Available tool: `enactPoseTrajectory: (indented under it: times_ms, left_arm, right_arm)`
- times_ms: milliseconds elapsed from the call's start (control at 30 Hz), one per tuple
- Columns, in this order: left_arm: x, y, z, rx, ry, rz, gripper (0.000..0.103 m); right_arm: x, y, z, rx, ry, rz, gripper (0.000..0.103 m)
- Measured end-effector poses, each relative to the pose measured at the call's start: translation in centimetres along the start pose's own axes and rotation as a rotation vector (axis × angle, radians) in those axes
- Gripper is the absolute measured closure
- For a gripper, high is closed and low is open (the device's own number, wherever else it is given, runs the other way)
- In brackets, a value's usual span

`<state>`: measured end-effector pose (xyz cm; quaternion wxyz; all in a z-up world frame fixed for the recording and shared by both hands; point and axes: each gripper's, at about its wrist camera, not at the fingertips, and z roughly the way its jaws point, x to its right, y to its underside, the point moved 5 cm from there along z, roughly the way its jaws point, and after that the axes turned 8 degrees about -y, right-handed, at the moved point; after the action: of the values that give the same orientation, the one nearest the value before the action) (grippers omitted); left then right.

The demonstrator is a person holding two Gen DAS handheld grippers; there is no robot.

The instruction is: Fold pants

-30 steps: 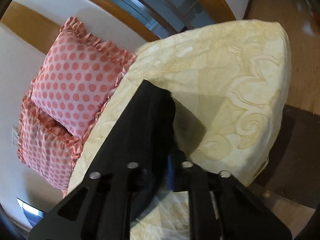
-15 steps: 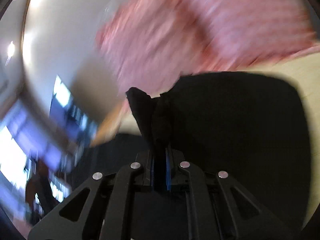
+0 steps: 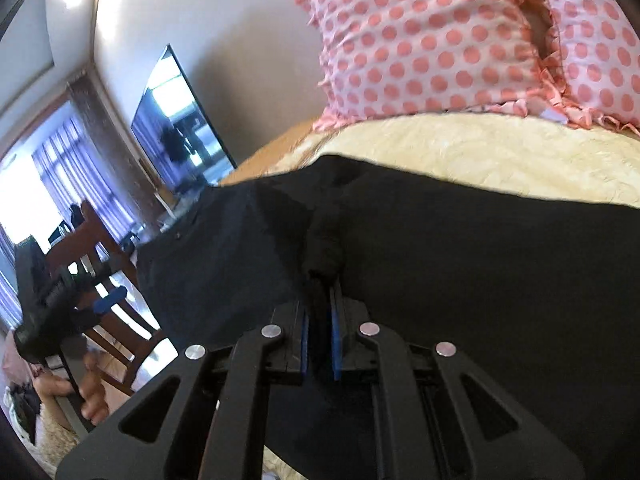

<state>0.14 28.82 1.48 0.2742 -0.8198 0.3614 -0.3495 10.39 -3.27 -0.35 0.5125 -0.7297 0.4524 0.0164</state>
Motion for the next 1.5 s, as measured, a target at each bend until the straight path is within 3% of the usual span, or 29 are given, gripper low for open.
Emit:
enactPoseTrajectory:
  times_ms: [167, 300, 333, 400, 467, 533, 567, 667, 833, 933, 1267, 1500]
  left_arm:
    - [-1.4, 0.1, 0.2, -0.009, -0.017, -0.047, 0.004]
    - [-1.6, 0.2, 0.7, -0.028, -0.019, -0.055, 0.004]
    - [-1.7, 0.2, 0.7, -0.029, -0.02, -0.055, 0.004]
    - [-1.8, 0.2, 0.8, -0.032, -0.021, -0.057, 0.004]
    - [-2.0, 0.2, 1.1, -0.05, -0.006, -0.068, 0.004]
    - [-2.1, 0.1, 1.5, -0.071, 0.018, -0.09, 0.004]
    - [-2.2, 0.2, 1.8, -0.088, 0.033, -0.104, 0.004]
    - [-2.6, 0.0, 2.5, -0.126, 0.062, -0.142, 0.004]
    - [-3.1, -0.6, 4.0, -0.193, 0.119, -0.21, 0.004]
    - [-3.4, -0.5, 4.9, -0.243, 0.156, -0.27, 0.004]
    - [-2.1, -1.6, 4.4, -0.222, 0.137, -0.248, 0.004]
    - [-2.5, -1.1, 5.2, -0.273, 0.178, -0.346, 0.003]
  right_arm:
    - [-1.6, -0.7, 0.2, 0.079, 0.02, -0.03, 0.094]
    - [-2.4, 2.5, 3.7, -0.095, 0.029, -0.091, 0.09]
    - [-2.8, 2.7, 3.3, -0.074, 0.022, -0.114, 0.085]
    - [-4.0, 3.0, 2.9, -0.106, -0.026, -0.153, 0.048]
    - [-4.8, 2.7, 2.3, -0.086, -0.059, -0.157, 0.037]
    - [-4.6, 2.6, 2.2, -0.078, -0.072, -0.146, 0.035]
    - [-4.5, 3.0, 2.9, -0.117, -0.065, -0.142, 0.032]
    - [-5.4, 3.6, 2.8, -0.12, -0.034, -0.231, 0.03]
    - [-3.9, 3.2, 2.3, -0.102, -0.11, -0.133, 0.029]
    - [-3.9, 3.3, 2.2, -0.104, -0.102, -0.147, 0.029]
    - [-4.4, 3.2, 2.7, -0.098, -0.112, -0.149, 0.028]
    - [-4.5, 3.2, 2.6, -0.095, -0.116, -0.151, 0.028]
